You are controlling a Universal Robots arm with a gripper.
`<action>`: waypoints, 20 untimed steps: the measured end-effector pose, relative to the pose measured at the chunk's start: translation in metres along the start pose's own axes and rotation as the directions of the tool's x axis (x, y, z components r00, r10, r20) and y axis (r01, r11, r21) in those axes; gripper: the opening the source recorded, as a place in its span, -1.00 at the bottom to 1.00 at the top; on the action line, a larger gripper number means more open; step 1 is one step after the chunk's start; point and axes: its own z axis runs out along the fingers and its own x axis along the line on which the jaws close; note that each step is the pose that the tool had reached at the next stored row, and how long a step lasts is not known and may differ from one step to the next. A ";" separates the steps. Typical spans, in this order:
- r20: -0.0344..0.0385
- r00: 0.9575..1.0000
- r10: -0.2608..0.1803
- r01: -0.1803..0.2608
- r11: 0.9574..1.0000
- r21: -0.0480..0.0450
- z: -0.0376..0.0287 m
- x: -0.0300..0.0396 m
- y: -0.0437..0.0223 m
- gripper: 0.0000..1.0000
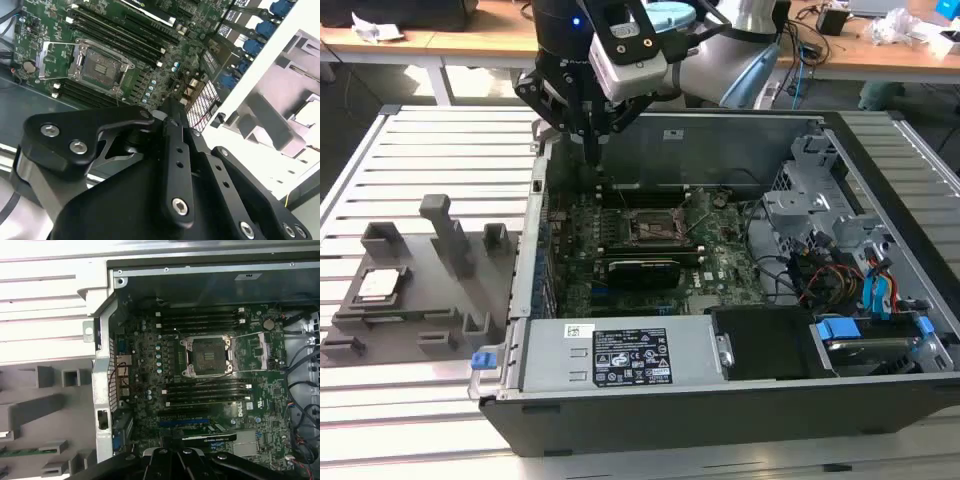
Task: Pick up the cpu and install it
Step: 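Reach for the cpu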
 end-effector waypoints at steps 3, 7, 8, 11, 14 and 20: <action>0.000 1.000 0.000 0.000 1.000 0.000 -0.0002 0.0070 -0.0005 -0.79; 0.000 1.000 0.000 0.000 1.000 0.000 -0.0004 0.0138 -0.0010 -0.79; 0.000 1.000 0.000 0.000 1.000 0.000 -0.0005 0.0168 -0.0012 -0.79; 0.000 1.000 0.000 0.000 1.000 0.000 -0.0006 0.0231 -0.0017 -0.79; 0.000 1.000 0.000 0.000 1.000 0.000 -0.0007 0.0271 -0.0020 -0.79; 0.000 1.000 0.000 0.000 1.000 0.000 -0.0011 0.0424 -0.0031 -0.79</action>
